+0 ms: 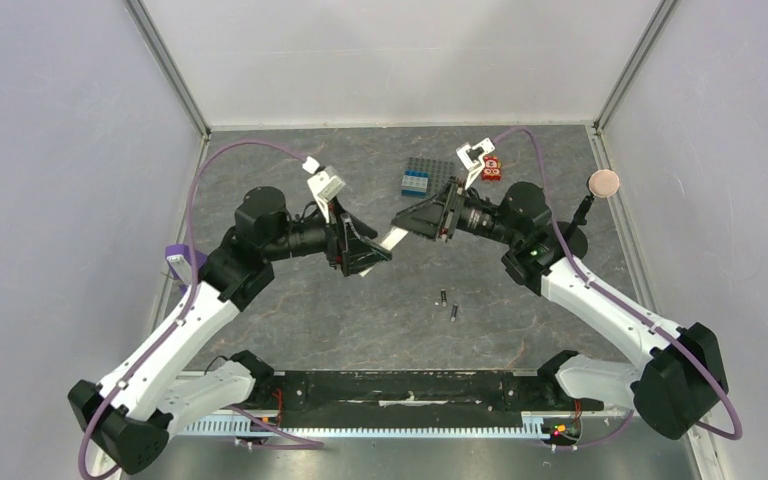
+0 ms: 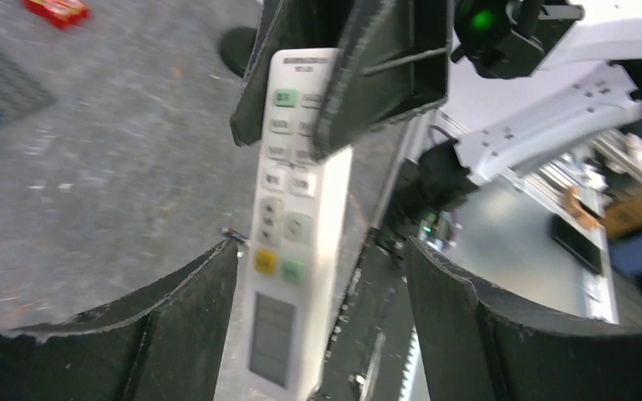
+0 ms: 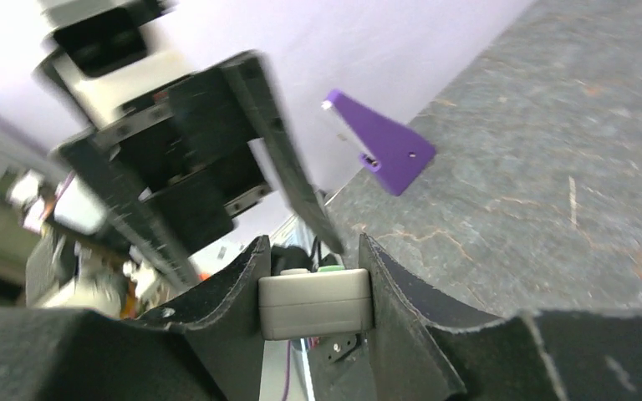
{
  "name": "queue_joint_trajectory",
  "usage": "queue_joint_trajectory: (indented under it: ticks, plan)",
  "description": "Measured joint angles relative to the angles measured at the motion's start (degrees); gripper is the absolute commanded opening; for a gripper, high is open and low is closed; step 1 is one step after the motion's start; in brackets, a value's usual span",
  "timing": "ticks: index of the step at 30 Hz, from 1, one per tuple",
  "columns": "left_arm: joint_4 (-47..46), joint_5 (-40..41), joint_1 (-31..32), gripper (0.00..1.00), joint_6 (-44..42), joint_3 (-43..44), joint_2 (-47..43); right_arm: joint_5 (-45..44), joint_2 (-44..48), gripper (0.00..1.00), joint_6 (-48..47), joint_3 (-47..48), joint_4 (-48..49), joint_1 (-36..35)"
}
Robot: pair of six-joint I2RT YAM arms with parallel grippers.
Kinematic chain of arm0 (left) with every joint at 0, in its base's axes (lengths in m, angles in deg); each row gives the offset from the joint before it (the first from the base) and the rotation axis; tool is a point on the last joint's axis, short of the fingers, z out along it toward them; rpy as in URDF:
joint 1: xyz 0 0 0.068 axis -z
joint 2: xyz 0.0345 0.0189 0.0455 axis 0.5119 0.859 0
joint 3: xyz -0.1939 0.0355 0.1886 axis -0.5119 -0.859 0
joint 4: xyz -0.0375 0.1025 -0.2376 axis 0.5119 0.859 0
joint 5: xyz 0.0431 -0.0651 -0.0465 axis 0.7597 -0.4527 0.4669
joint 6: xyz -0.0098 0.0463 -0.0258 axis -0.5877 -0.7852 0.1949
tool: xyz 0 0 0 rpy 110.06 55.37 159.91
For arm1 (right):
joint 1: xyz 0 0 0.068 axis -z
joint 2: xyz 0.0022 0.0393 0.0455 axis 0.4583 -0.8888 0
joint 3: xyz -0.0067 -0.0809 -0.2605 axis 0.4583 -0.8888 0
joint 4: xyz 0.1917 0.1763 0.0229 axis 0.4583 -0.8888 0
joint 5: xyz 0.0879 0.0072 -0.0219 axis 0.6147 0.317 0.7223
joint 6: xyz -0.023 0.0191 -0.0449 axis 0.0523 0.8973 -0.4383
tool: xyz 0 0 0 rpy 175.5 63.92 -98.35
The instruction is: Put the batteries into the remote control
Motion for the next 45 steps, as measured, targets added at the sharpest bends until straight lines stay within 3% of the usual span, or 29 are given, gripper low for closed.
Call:
queue_joint_trajectory:
  ticks: [3, 8, 16, 29, 32, 36, 38, 39, 42, 45]
  plan:
    - [-0.9, 6.0, 0.0, 0.79, -2.9, -1.8, -4.3, -7.1, -1.3, 0.20, 2.6, 1.5, -6.1, 0.0]
    - [-9.6, 7.8, 0.0, 0.80, -8.4, -10.1, -9.6, -13.9, -4.7, 0.22, 11.9, 2.2, -11.0, 0.0]
    - [-18.2, 9.6, -0.1, 0.79, -13.7, -17.5, -7.1, -18.0, -5.5, 0.23, 25.0, 1.3, -11.8, 0.0]
    - [-38.7, 15.8, -0.1, 0.57, -8.5, -22.8, -3.9, -17.6, -6.5, 0.26, 37.0, -0.4, -4.5, -0.4]
    - [-40.2, 17.1, 0.0, 0.49, -8.5, -22.8, -3.9, -17.2, -7.1, 0.27, 38.4, -0.4, -3.7, -0.6]
    - [-41.4, 17.9, 0.0, 0.26, -8.2, -22.8, -3.8, -17.2, -7.5, 0.28, 39.7, -0.4, -3.0, -0.6]
    - [-42.0, 17.6, 0.3, 0.08, -8.1, -22.8, -3.6, -17.3, -7.6, 0.34, 40.5, -0.7, -2.8, -0.6]
    - [-42.4, 17.3, 0.5, 0.02, -8.3, -22.8, -3.3, -17.4, -7.6, 0.42, 41.1, -0.9, -2.8, -0.6]
    - [-42.0, 17.4, 0.5, 0.02, -8.0, -22.8, -2.6, -17.6, -7.8, 0.74, 41.7, -1.4, -2.9, -0.5]
    - [-36.3, 18.5, 0.4, 0.02, -6.3, -20.9, -2.4, -16.9, -7.8, 0.88, 40.1, -2.4, -1.5, -0.6]
